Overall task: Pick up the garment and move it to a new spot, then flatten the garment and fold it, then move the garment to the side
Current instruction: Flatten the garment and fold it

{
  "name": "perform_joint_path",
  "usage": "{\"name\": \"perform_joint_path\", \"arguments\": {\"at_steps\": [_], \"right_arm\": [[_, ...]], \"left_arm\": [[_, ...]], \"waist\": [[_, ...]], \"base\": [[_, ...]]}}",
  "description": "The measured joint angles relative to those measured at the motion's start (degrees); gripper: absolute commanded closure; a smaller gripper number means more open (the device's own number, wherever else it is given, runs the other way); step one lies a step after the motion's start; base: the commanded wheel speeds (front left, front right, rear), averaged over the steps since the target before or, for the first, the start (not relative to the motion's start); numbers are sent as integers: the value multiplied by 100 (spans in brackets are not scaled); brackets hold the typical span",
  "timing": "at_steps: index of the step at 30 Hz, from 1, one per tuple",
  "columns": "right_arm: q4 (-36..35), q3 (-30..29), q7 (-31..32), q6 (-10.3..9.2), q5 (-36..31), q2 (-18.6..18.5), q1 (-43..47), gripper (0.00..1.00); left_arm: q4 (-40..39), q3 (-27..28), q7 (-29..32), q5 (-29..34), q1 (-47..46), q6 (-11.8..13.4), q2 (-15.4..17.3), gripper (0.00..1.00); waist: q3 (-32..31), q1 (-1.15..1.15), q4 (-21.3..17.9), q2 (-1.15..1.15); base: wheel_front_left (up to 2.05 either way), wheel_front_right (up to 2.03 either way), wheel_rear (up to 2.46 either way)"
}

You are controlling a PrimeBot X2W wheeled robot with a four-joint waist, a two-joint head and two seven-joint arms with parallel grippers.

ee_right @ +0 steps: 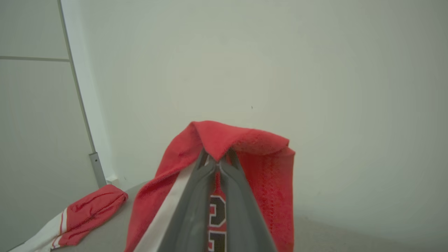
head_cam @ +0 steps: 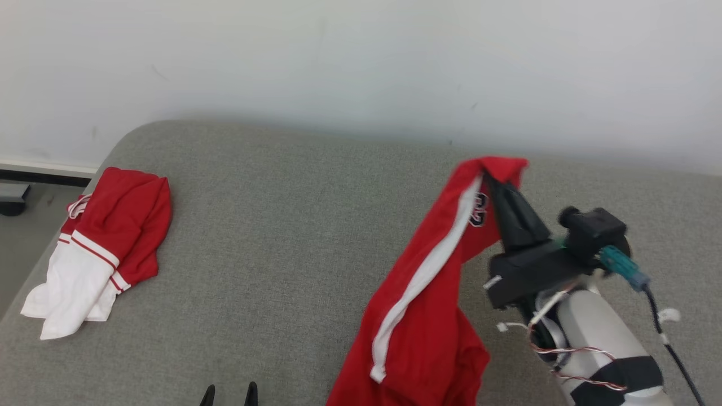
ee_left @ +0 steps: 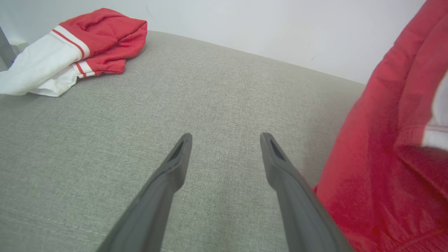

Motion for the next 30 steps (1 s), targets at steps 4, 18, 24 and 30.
{"name": "perform_joint_path", "arguments": {"at_steps": [4, 18, 24, 30], "right_arm": [[988, -851, -1, 0, -380, -278, 311, 100], [1183, -1820, -1, 0, -854, -182, 1289, 0], [456, -1839, 0, 0, -884, -59, 1830, 0], [-74, -1761, 0, 0, -893, 86, 2132, 0]], "left_arm": [[-26, -15, 0, -48, -36, 43, 1, 0], [-190, -257, 0, -49, -293, -23, 0, 0], [-315, -772, 0, -52, -399, -112, -2, 0], [-64, -1419, 0, -36, -622, -113, -9, 0]], "waist": [[114, 0, 38, 0], [166, 0, -442, 0], [100, 0, -688, 0], [87, 0, -1002, 0]], "base": [[0, 0, 0], [0, 0, 0], [0, 0, 0], [0, 0, 0]]}}
